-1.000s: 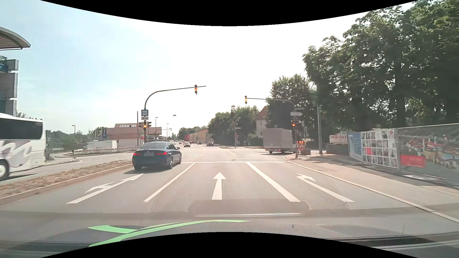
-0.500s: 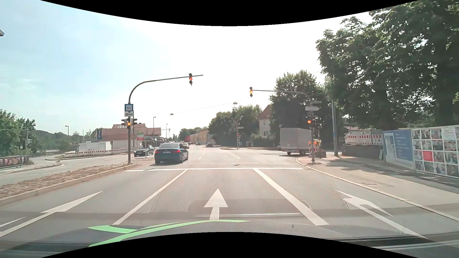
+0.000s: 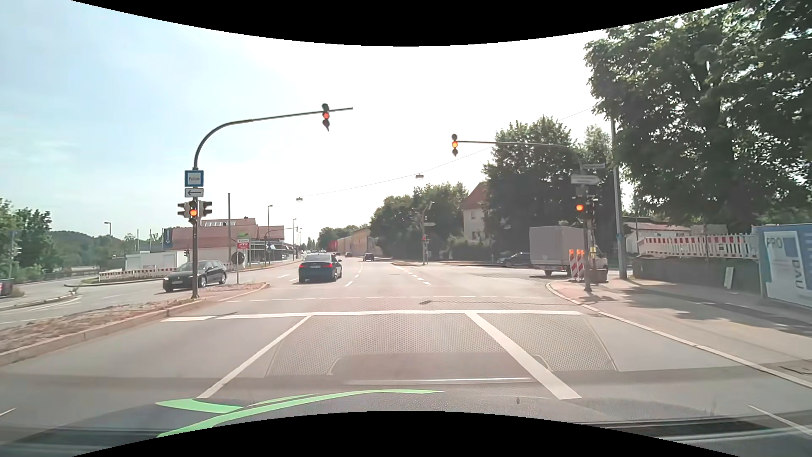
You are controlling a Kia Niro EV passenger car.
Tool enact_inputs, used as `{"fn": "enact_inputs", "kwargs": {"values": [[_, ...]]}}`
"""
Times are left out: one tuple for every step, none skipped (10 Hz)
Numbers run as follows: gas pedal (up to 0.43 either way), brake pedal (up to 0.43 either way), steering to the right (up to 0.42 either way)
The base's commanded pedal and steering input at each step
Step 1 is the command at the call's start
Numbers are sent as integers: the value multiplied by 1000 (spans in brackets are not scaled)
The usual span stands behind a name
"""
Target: Follow the waypoints while adhering to traffic rules and regulations
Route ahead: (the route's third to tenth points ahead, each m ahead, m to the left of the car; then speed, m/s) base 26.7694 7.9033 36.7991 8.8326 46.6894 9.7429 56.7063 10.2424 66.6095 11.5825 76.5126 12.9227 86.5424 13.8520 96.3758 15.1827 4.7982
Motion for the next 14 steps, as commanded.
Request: {"fn": "enact_inputs", "kwargs": {"values": [[0, 293, -13], [0, 293, -14], [0, 287, -14], [0, 280, -14], [0, 280, -14], [0, 280, -14], [0, 274, -13], [0, 274, -13], [0, 268, -13], [0, 256, -13], [0, 232, -13], [0, 226, -13], [0, 220, -13], [0, 201, -13]]}}
